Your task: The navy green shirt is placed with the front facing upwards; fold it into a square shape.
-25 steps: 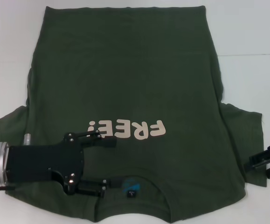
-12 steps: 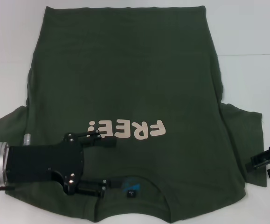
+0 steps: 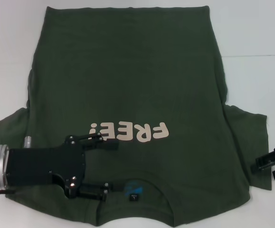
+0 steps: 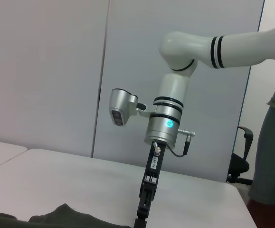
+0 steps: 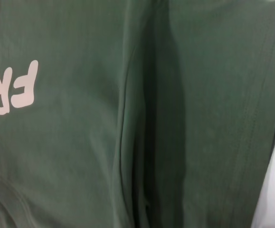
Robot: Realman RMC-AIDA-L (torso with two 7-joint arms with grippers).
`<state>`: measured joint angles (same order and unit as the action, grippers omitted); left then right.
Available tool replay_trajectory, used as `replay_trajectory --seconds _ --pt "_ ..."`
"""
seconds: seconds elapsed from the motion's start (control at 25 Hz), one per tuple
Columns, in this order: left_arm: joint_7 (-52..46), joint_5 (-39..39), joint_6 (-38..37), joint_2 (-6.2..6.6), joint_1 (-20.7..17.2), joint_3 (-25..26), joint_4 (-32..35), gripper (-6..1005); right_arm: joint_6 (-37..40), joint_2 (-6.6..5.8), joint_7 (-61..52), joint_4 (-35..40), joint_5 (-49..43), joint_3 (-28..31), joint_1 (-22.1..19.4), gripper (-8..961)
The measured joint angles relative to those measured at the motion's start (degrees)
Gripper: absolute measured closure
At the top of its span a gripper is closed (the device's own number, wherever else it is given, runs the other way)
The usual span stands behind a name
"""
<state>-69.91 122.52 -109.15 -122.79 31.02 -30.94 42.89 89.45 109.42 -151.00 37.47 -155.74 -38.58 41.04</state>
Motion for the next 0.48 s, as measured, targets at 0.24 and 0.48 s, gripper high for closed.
replay_trajectory --seconds 0.24,0.48 --pt "0.0 0.0 0.0 0.00 0.0 0.0 0.0 84 -0.8 0.10 0.0 -0.5 0.0 -1.1 0.0 122" --pt "-0.1 0.0 0.2 0.00 0.0 0.0 0.0 84 -1.1 0.15 0.0 -0.9 0.1 -1.3 0.3 122"
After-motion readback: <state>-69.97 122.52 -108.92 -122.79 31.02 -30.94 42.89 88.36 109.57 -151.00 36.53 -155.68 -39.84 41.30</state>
